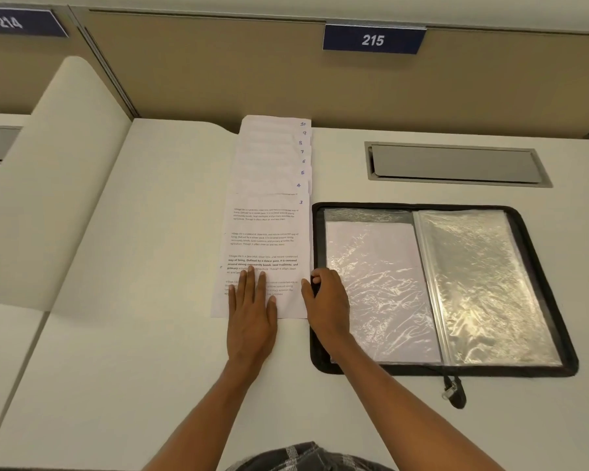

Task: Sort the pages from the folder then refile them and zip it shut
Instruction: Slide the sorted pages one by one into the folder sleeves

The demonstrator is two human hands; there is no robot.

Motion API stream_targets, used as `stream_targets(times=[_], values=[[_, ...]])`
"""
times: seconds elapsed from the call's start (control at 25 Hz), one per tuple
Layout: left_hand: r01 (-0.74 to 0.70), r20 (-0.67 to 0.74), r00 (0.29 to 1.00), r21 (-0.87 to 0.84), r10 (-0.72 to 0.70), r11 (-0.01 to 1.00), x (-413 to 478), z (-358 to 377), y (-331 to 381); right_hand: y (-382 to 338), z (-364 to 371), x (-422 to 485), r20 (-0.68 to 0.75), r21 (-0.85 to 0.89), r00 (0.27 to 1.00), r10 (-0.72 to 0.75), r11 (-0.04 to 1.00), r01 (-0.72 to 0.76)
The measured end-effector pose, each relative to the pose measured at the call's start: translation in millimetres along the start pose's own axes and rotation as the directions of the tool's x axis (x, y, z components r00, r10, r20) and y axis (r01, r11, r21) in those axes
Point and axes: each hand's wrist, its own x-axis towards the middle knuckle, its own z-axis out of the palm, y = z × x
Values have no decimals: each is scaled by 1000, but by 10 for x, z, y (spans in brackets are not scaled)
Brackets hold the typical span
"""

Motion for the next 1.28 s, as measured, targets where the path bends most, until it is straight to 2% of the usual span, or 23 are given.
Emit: stream_targets(times=[0.2, 0.6, 0.88, 0.92, 1.0, 1.12, 1.2, 1.28], values=[[14, -8, 1000, -2, -14, 1000, -5, 8, -6, -95, 77, 55, -25, -91, 996, 83, 992, -85], [11, -23, 1000, -15, -11, 1000, 4, 13, 5, -179, 105, -19, -42, -178, 998, 47, 983, -54], [-6, -36, 999, -7, 5, 1000, 3, 29, -10, -154, 93, -45, -127, -307, 974, -186, 941, 139], [-7, -36, 999, -3, 6, 1000, 3, 35, -11, -153, 100, -49, -116, -275, 973, -198, 948, 160], [-3, -35, 999, 9, 3, 1000, 7, 43, -10, -187, 96, -41, -54, -90, 984, -167, 983, 162], [-4, -29, 1000, 18, 4, 1000, 4, 40, -17, -255, 80, 24, 55, 217, 998, 8, 976, -20], [-6, -30, 1000, 23, 7, 1000, -5, 38, -16, -274, 67, 60, 109, 289, 988, 113, 947, -140], [-6, -34, 999, 21, 7, 1000, -1, 38, -13, -240, 70, 74, 133, 233, 982, 136, 958, -165]])
